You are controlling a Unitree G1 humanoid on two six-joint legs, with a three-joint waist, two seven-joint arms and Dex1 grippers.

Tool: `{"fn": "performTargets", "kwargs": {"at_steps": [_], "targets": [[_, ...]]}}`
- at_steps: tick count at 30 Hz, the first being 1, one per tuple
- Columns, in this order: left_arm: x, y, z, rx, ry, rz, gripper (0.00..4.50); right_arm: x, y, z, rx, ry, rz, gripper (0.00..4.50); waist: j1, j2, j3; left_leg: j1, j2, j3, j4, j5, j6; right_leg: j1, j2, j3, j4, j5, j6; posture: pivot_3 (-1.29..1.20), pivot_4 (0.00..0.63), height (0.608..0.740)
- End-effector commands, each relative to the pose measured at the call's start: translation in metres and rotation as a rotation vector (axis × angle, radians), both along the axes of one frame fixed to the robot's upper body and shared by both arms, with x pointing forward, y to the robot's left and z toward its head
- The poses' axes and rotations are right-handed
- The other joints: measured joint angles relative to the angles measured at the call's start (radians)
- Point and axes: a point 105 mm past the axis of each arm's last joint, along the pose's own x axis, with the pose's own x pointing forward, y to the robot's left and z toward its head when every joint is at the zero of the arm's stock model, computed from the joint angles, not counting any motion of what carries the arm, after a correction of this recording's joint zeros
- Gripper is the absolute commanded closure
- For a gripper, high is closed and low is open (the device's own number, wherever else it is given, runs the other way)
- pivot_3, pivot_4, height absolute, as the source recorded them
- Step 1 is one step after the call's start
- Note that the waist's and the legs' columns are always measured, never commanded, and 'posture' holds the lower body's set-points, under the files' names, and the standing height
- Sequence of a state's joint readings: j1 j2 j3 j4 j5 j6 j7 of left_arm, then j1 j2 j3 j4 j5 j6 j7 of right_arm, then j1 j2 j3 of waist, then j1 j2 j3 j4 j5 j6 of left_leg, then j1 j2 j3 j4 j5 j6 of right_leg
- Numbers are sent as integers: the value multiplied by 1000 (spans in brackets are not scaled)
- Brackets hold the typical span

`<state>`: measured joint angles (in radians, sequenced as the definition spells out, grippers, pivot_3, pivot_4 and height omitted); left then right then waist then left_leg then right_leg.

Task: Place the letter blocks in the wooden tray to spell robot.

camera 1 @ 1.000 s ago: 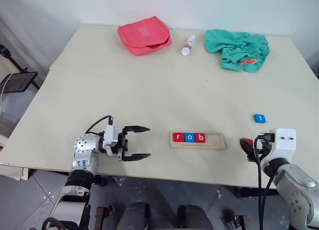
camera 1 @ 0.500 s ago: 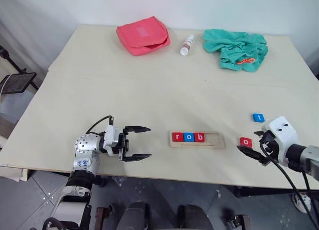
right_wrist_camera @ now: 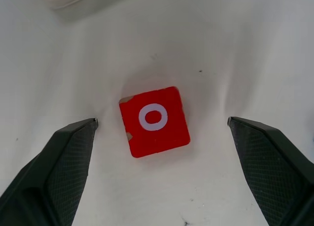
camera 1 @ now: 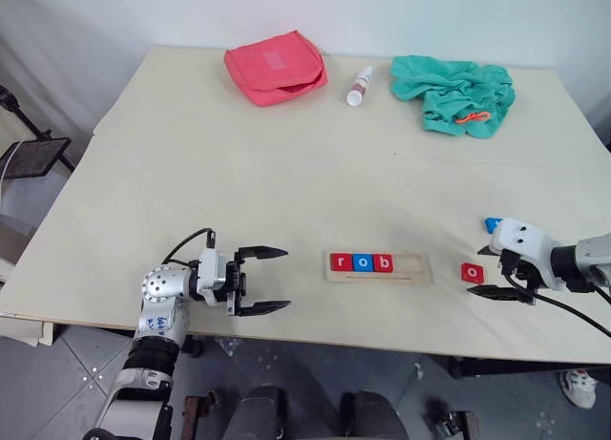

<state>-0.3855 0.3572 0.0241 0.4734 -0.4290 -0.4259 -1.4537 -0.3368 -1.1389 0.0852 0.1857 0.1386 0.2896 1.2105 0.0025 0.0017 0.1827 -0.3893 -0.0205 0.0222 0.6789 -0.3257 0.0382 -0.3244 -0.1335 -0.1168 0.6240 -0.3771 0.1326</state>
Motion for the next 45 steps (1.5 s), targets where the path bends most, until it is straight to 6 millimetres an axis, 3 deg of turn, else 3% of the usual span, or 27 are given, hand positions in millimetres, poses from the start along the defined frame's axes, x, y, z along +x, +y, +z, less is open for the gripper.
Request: {"fn": "performTargets", "kwargs": {"at_steps": [1,7,8,11,15,20,30,41,45], "targets": [[-1,2,7,-9,-32,12,0,0,1,1,-2,8,18,985,0,0,0,0,0,0,0,0,0,0,0,0,0,0,0,0,150,740],[-1,2,7,-9,-29,16,0,1,6,8,10,-14,22,2991,0,0,0,0,0,0,1,0,0,1,0,0,0,0,0,0,150,740],[-1,2,7,-10,-29,16,0,2,7,12,6,-26,22,3058,0,0,0,0,0,0,1,0,0,1,0,0,0,0,0,0,150,740],[1,1,7,-9,-30,14,0,4,18,26,-14,-38,29,3057,-1,0,0,0,0,0,1,0,0,0,0,0,0,0,0,0,150,740],[2,1,8,-10,-32,15,0,7,54,44,22,-51,115,3057,-4,0,0,0,1,0,1,0,0,0,1,1,0,0,0,0,150,740],[4,2,9,-9,-34,22,0,14,83,45,21,-35,202,3057,0,0,0,0,1,-2,2,0,0,0,0,4,0,0,0,0,150,740],[-2,4,7,-16,-36,44,0,25,102,24,-33,9,323,3057,-3,0,0,-2,-1,-4,2,0,0,0,0,2,0,0,0,0,150,740],[-5,4,6,-20,-35,65,0,31,112,22,-31,9,367,3057,-4,0,0,-2,-1,-4,2,0,0,0,0,1,1,0,0,0,150,740],[-5,4,7,-20,-35,66,0,28,114,21,-32,21,381,1647,-3,0,0,-2,-1,-4,2,0,0,0,0,1,1,0,0,0,150,740]]}}
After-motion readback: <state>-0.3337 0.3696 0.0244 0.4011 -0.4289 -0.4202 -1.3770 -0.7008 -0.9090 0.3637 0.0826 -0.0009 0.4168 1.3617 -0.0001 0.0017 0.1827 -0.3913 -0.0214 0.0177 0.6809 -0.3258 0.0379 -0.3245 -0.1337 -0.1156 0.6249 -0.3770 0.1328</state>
